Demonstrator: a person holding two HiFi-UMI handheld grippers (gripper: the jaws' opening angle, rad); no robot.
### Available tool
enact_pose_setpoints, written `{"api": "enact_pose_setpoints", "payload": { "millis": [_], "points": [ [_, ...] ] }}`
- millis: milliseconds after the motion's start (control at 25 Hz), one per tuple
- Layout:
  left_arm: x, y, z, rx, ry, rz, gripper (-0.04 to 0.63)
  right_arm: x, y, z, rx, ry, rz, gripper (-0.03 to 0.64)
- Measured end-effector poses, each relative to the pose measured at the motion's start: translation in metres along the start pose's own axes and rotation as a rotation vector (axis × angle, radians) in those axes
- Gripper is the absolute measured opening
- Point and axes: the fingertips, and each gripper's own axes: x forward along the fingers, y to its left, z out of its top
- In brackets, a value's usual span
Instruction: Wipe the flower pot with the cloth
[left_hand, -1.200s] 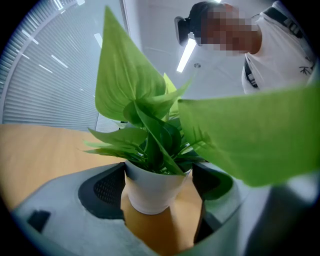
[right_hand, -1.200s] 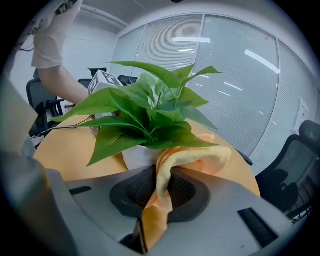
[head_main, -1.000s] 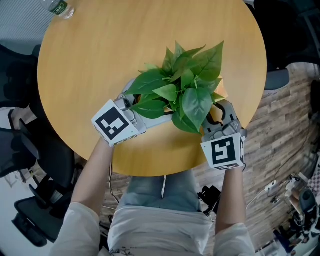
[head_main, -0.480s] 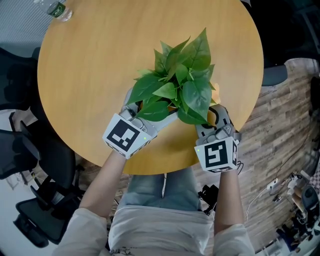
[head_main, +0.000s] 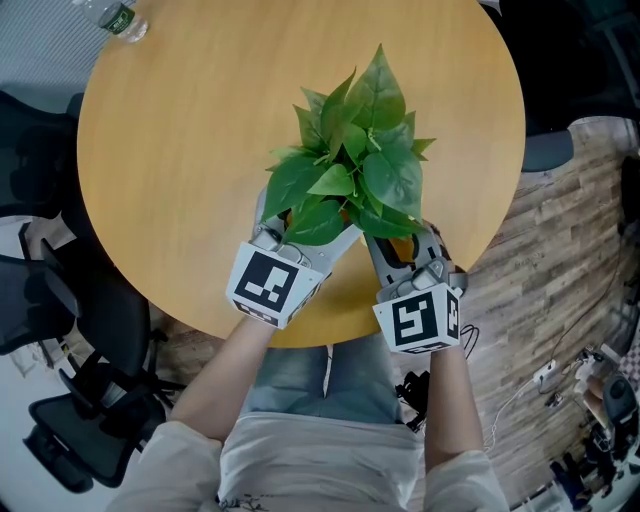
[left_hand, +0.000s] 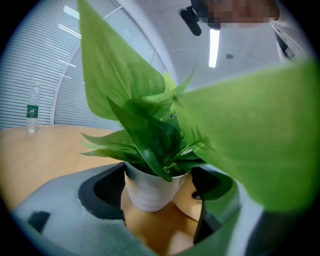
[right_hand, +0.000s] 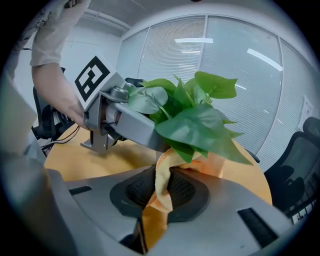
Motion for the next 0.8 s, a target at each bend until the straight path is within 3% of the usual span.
{"api": "enact_pose_setpoints", "payload": {
  "millis": [240,800],
  "points": [
    [-0.003,-0.001,-0.001,-0.009,-0.01,0.05,0.42,-0.001,0.002,0.0,0.007,-0.01,0.009,0.054],
    [-0.033,0.002,-0.014,0.044,0.031,-0.062,0.42,-0.002,-0.011,-0.004,0.047,-0.027,0.012,0.054]
  ]
}}
